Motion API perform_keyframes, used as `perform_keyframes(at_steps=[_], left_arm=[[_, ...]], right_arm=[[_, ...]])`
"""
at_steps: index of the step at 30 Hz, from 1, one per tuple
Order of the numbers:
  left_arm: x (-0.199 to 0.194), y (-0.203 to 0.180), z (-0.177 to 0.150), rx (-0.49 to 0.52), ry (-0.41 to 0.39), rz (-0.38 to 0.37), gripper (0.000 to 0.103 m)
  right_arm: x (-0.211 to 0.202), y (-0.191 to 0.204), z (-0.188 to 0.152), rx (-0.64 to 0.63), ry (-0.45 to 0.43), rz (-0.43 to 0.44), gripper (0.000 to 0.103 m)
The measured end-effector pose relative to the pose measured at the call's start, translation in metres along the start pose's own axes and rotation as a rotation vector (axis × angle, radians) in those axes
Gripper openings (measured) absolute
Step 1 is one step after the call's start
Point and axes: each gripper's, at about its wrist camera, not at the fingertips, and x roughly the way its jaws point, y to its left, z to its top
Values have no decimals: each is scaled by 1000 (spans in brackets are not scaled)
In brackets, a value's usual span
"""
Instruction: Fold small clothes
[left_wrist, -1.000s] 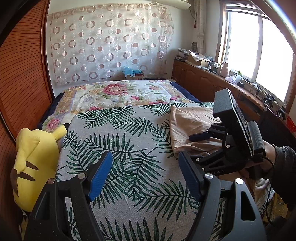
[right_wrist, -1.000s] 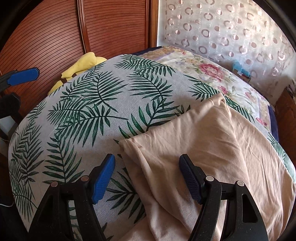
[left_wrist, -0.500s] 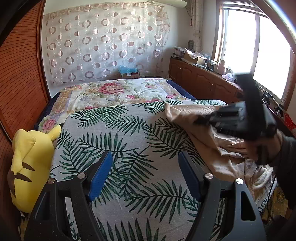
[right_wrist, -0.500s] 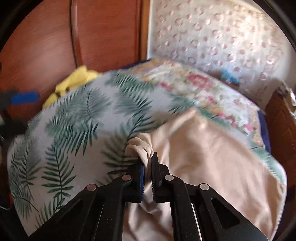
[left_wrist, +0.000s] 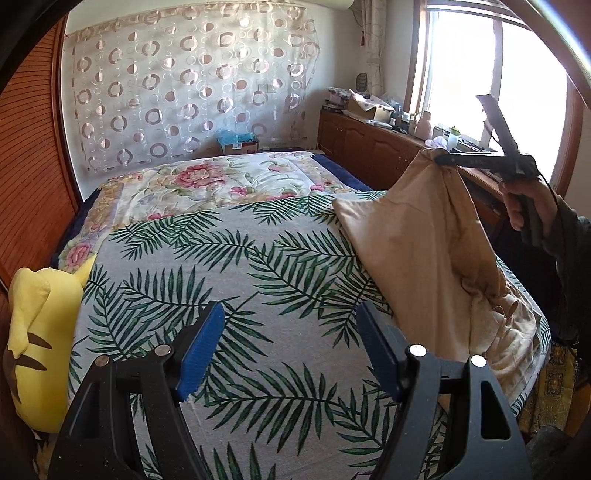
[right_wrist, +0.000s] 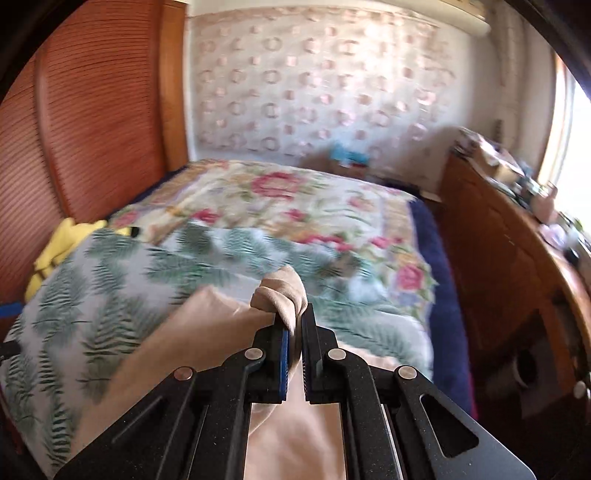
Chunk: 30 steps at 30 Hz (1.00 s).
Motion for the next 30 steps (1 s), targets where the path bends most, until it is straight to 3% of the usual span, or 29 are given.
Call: perform_keyframes(at_steps=[7,11,15,21,30], left_arm=[[6,-12,-2,16,16,-19,75],[9,-21,-2,25,20,-34,75],[9,-34,-4,37,19,-57,75],[14,-51,-5,57,32,-90,75],[17,-76,-6,89,44,-131,75]], right_arm=[[37,-28,-23,107,113,-108,8],[34,-24,-19,121,116,-133,35],[0,-11,-31,111,68,-100,39],[-56,24,-83,53,64,-13,39],[-85,53,-133,29,103,109,39]])
